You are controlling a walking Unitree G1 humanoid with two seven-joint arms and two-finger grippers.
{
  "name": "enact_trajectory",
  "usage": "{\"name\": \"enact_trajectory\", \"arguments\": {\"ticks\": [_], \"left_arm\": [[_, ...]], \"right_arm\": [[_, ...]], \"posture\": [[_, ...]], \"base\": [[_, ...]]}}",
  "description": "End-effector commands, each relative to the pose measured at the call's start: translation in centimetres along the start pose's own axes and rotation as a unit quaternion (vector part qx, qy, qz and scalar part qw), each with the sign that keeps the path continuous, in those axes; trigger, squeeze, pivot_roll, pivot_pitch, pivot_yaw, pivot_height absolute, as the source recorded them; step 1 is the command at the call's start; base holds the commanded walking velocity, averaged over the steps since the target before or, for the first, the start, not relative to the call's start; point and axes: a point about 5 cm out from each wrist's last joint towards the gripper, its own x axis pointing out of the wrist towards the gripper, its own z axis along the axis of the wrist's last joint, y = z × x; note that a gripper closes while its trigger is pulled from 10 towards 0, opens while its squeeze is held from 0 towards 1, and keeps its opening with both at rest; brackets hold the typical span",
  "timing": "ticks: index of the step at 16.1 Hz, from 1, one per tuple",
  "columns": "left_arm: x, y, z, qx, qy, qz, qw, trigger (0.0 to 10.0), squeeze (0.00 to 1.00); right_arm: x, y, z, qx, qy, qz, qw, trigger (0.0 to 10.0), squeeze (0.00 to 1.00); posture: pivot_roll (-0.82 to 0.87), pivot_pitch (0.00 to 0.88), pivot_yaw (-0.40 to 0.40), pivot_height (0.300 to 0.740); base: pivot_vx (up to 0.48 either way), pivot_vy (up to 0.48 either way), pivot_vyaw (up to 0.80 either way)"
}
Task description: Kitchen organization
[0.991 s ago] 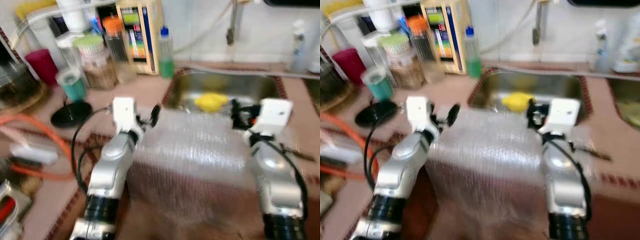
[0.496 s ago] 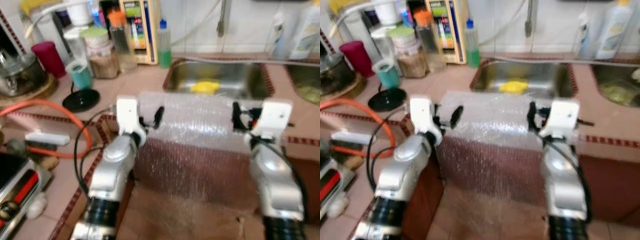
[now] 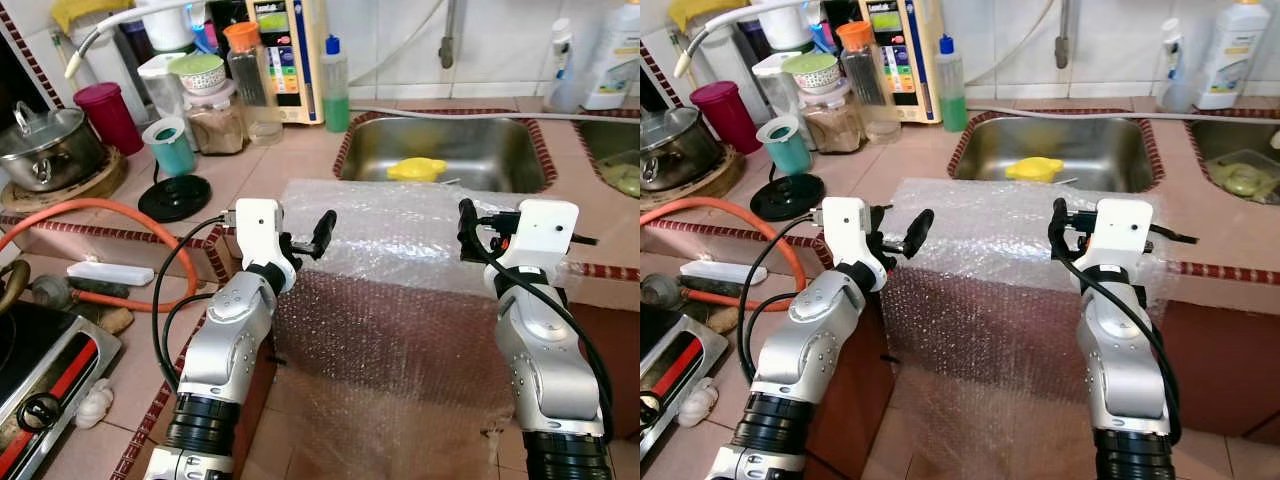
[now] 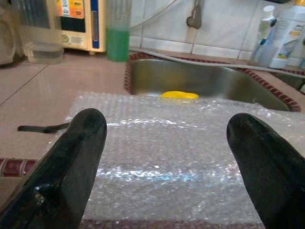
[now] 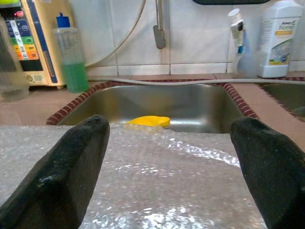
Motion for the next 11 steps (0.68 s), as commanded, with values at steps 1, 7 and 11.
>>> {"name": "enact_trajectory", "arguments": {"ticks": [1,7,11], "left_arm": [[-0.16,0.34,0.39,0.001,-0.008,0.003,1.0,10.0,0.0],[-0.34,-0.06,0.0,-0.003,0.001,-0.014,1.0,10.0,0.0],[-0.38,-0.16,-0.16,-0.004,0.004,-0.017,1.0,10.0,0.0]], "right_arm": [[-0.03,0.55,0.5,-0.005,-0.009,0.01,1.0,10.0,0.83],[-0.27,0.51,0.14,-0.007,-0.003,0.009,1.0,10.0,0.82],[-0.44,0.54,-0.1,-0.008,0.001,0.012,1.0,10.0,0.76]], "posture": [[-0.08,0.0,0.144,0.74],[-0.08,0.0,0.147,0.74],[-0.08,0.0,0.141,0.74]], "base": [[0.0,-0.48,0.0],[0.0,-0.48,0.0],[0.0,-0.48,0.0]]}}
